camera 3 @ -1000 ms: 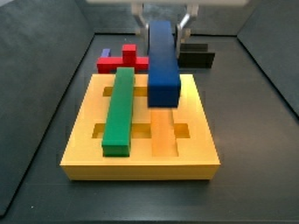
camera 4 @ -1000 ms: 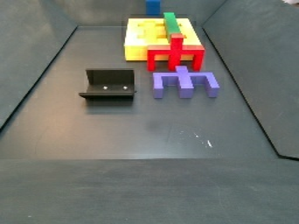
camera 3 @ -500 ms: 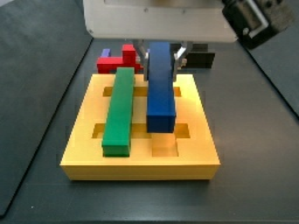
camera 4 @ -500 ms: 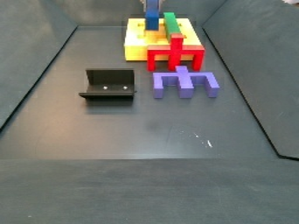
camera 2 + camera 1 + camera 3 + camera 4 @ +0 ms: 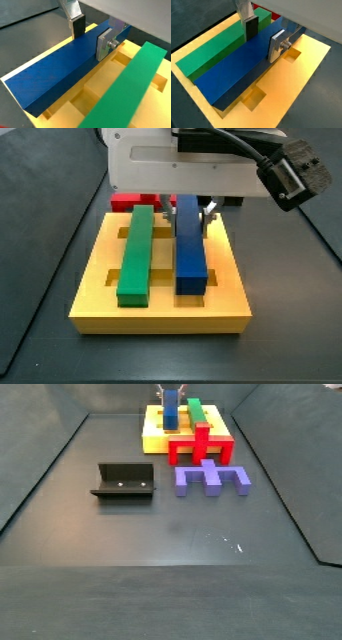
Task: Pick up the blue object. Move up. Move to above the board. Insert the blue object.
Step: Insert the blue object.
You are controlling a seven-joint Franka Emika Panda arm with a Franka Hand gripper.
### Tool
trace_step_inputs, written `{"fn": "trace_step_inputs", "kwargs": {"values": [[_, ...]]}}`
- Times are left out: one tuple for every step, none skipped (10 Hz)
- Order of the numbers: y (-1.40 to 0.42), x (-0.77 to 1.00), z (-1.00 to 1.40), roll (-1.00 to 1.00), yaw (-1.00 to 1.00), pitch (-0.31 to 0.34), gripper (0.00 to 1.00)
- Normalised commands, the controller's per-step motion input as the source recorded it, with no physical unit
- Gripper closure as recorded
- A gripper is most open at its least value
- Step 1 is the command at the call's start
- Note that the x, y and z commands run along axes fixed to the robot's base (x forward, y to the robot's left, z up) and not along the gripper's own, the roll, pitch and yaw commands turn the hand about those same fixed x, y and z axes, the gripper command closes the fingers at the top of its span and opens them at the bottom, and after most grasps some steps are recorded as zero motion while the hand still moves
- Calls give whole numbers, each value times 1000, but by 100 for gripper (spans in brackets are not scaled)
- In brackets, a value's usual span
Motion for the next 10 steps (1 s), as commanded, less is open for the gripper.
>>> {"fn": "trace_step_inputs", "kwargs": {"values": [[-166,100,-37,24,0,6,100],[-154,100,-49,37,0,4,100],[-106,123,-100,104,66,0,100],[-74,131,-154,159,97,3,100],[-77,77,-186,223,151,0,100],[-94,0,-123,249,237,0,100],[-86,0,-100,267,246,0,100],[-51,0,-97,290,180,0,100],[-34,0,-94,269,174,0,100],[-3,17,-117,226,91,0,100]]}}
